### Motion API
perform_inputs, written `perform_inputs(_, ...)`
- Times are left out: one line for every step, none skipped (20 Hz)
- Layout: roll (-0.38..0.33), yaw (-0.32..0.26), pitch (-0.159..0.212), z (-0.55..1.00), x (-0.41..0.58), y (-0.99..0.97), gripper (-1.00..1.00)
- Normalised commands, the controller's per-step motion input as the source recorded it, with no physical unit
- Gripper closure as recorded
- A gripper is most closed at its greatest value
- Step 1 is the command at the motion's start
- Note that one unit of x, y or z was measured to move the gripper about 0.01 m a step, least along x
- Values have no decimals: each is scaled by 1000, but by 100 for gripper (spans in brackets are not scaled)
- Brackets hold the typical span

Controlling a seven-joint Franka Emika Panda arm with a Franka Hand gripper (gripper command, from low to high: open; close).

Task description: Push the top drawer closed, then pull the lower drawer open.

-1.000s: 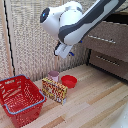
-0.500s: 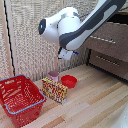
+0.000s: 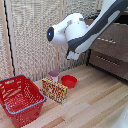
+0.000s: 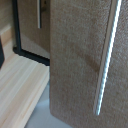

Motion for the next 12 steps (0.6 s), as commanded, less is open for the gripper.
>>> perform_inputs(-170, 57, 0, 106, 0, -660, -100)
perform_inputs(-174, 53, 0, 157, 0, -669, -100)
perform_inputs(-167, 49, 0, 189, 0, -691, -100)
perform_inputs(-164, 55, -3, 223, -6, -686, -100)
perform_inputs(-156, 59, -5, 243, 0, -671, -100)
perform_inputs(-148, 66, -4, 263, 0, -660, -100)
perform_inputs(-136, 79, 0, 274, 0, -626, -100)
perform_inputs(-119, 91, 0, 289, 0, -609, -100)
perform_inputs(-115, 90, 0, 254, 0, -557, -100)
perform_inputs(-108, 95, 30, 131, 20, -449, -100)
perform_inputs(-78, 58, 62, 0, 154, -311, -100)
perform_inputs(-33, 16, 48, 0, 143, -223, 100)
